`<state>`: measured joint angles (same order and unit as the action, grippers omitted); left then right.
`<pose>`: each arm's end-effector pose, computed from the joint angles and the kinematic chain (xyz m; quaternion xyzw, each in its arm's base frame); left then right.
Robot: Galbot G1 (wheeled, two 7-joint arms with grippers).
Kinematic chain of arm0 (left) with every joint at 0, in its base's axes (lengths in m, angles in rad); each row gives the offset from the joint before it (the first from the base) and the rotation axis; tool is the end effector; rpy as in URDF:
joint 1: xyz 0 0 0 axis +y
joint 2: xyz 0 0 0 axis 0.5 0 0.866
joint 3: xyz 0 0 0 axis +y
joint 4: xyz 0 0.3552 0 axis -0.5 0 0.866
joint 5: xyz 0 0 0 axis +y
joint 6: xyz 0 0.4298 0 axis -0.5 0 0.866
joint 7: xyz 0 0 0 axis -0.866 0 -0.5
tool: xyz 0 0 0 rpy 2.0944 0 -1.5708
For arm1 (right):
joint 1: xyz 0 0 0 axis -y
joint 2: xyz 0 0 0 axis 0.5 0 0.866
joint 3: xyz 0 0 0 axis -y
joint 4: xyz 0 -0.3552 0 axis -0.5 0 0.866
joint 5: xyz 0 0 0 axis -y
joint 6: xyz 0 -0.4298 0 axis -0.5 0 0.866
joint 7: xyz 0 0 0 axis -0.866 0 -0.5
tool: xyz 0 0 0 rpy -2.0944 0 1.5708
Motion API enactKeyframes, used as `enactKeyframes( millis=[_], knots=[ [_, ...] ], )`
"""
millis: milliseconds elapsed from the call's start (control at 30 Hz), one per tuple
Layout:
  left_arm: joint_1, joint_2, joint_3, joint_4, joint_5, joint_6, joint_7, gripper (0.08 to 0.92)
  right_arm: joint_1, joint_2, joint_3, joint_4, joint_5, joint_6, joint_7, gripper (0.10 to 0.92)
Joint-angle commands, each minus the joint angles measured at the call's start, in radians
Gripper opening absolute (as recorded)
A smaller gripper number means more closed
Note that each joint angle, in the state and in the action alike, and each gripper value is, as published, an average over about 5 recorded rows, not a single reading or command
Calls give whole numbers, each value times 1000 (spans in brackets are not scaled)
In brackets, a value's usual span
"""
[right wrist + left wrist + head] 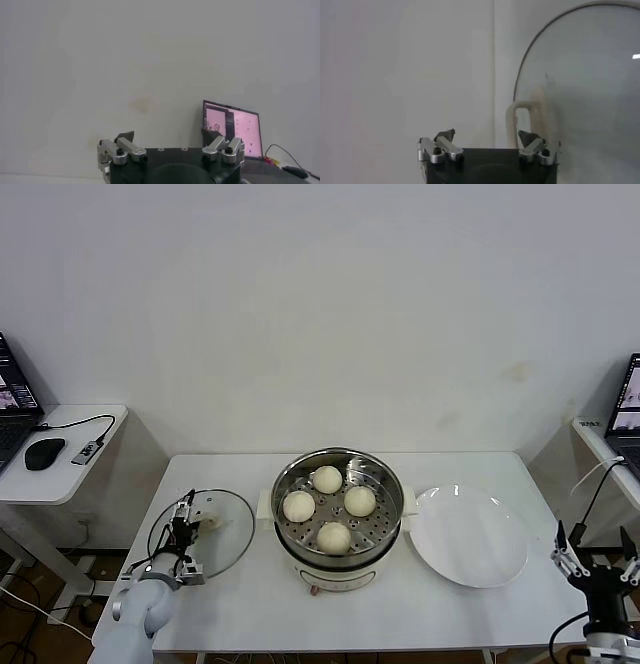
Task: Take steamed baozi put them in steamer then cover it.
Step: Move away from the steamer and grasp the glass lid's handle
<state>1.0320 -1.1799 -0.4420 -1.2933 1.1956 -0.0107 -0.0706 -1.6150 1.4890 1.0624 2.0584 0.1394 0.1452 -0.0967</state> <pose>0.4188 0.1491 -0.4438 -0.0652 -0.6943 -0.7125 0.0773 0.2009 -0.2068 -0.2911 0.1563 0.9792 -0.1182 0.0518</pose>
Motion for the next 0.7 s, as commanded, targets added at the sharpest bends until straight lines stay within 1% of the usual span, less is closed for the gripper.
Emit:
enactKeyframes(
  millis=[33,333,567,667,700],
  knots=[
    [-20,-3,3,38,3,1,-1,679,0,2,-5,-1,-2,1,-1,823],
    [-19,-17,-4,66,5,-1,-26,419,-6,5,-7,4,-4,5,-2,823],
    [-15,-26,-19,67,-15,-25,-89,213,-11,8,-14,6,-11,10,-2,823],
    [-7,-26,-29,51,-19,-40,-127,157,-16,7,-27,9,-19,12,-3,823],
    [-1,-24,-33,40,-19,-44,-138,149,-18,6,-32,11,-22,12,-3,823]
  ],
)
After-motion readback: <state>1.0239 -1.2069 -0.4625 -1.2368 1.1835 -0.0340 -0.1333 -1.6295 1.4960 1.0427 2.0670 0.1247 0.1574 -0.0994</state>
